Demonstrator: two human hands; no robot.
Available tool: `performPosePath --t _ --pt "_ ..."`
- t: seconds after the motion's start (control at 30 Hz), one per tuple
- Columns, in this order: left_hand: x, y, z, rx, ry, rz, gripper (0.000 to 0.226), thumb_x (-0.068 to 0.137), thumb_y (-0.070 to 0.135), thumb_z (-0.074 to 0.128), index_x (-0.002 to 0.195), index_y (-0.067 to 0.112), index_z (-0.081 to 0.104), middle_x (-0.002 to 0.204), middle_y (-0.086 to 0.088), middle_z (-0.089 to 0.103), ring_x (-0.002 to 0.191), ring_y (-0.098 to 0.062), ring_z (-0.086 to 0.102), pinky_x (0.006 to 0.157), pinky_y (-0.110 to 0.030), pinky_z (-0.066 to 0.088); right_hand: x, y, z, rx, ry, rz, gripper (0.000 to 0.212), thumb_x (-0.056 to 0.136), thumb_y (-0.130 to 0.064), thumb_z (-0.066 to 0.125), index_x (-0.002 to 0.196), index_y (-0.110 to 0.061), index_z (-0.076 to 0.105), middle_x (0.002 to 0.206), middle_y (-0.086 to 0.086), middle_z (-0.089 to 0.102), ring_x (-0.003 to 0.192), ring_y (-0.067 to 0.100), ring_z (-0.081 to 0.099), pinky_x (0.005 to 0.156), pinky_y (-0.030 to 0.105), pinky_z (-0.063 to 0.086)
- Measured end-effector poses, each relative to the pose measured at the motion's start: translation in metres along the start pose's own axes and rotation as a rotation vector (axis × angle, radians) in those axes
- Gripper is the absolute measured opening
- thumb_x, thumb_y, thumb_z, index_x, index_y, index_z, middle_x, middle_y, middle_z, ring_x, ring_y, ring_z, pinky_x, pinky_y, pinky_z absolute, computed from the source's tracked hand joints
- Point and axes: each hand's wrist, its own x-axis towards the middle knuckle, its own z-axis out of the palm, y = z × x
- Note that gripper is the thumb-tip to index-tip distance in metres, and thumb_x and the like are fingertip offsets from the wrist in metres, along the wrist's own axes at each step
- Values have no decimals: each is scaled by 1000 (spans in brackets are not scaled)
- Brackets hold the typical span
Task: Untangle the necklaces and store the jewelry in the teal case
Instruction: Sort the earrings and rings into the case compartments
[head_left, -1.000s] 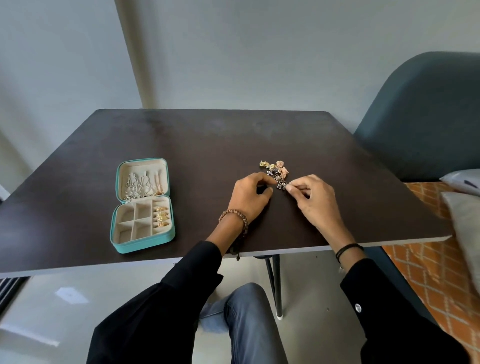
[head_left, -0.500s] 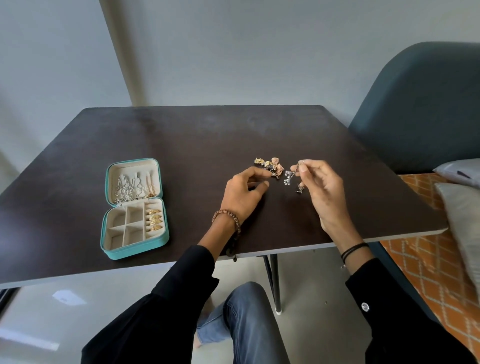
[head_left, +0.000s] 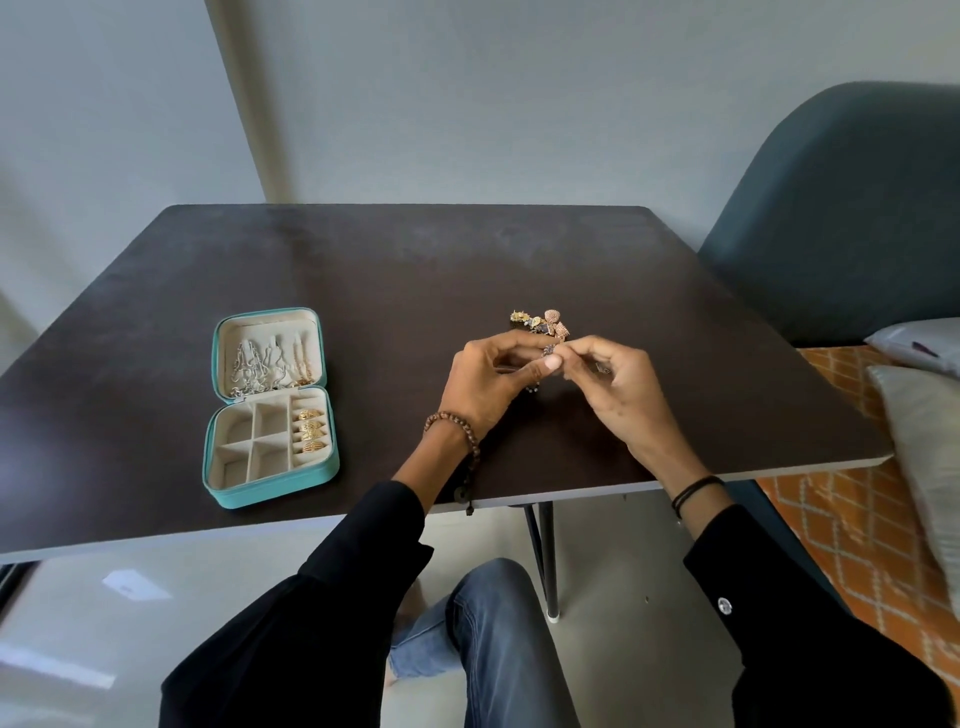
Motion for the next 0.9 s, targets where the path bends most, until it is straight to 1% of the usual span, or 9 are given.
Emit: performPosePath --t 0.13,0.23,0.3,0.43,0.57,0.63,0.7,0.8,0.9 --pt "-2 -1 -1 -21 61 -37 18 84 21 79 101 18 77 85 3 77 84 -11 74 81 -26 59 -3 -1 2 -41 29 14 16 100 -35 64 101 -24 76 93 -7 75 87 20 70 84 49 58" --pt "0 -2 -5 -42 191 -95 12 86 24 78 97 20 76 82 5 75 80 -6 72 80 -22 57 -6 -5 1 -103 276 24 8 95 -22 71 101 -20 75 95 -11 75 90 2 67 81 22 55" --pt "3 -4 -11 -52 262 -127 11 87 24 76 97 20 74 85 5 74 81 -4 71 81 -22 56 -7 -4 -1 -155 384 41 7 92 -17 71 98 -19 73 92 -13 72 84 -2 64 74 17 52" --pt "7 -7 -20 -21 293 -159 9 89 25 74 97 22 71 92 3 76 91 -7 72 91 -30 57 -5 5 0 -264 299 144 8 86 -23 70 91 -28 72 87 -13 71 82 6 66 71 29 54" --pt "10 -11 -21 -44 287 -163 10 89 27 73 98 23 69 94 2 76 94 -9 72 93 -36 57 0 8 1 -288 227 127 11 86 -12 70 90 -22 74 89 -9 72 81 -1 65 67 8 43" --pt "10 -11 -21 -54 288 -164 9 89 28 72 97 24 69 95 2 76 95 -10 71 94 -37 56 5 10 2 -317 202 125 13 86 -9 70 91 -20 75 93 -9 72 82 -6 64 66 3 41" --pt "10 -12 -21 -64 298 -171 8 90 28 72 96 25 68 96 2 76 96 -9 71 95 -36 55 11 13 3 -345 183 118 12 86 -11 71 92 -21 75 96 -10 71 84 -2 65 70 6 42" --pt "9 -12 -20 -73 301 -167 7 90 29 71 96 27 67 96 3 76 97 -7 71 96 -36 55 22 16 8 -444 189 40 10 86 -14 72 92 -22 72 98 -7 68 84 11 62 76 23 46" --pt "9 -12 -20 -80 300 -167 9 90 28 71 97 25 67 96 3 76 97 -8 71 96 -36 55 35 19 15 -549 208 -44 8 88 -22 72 96 -21 70 101 -5 66 95 17 56 79 26 42"
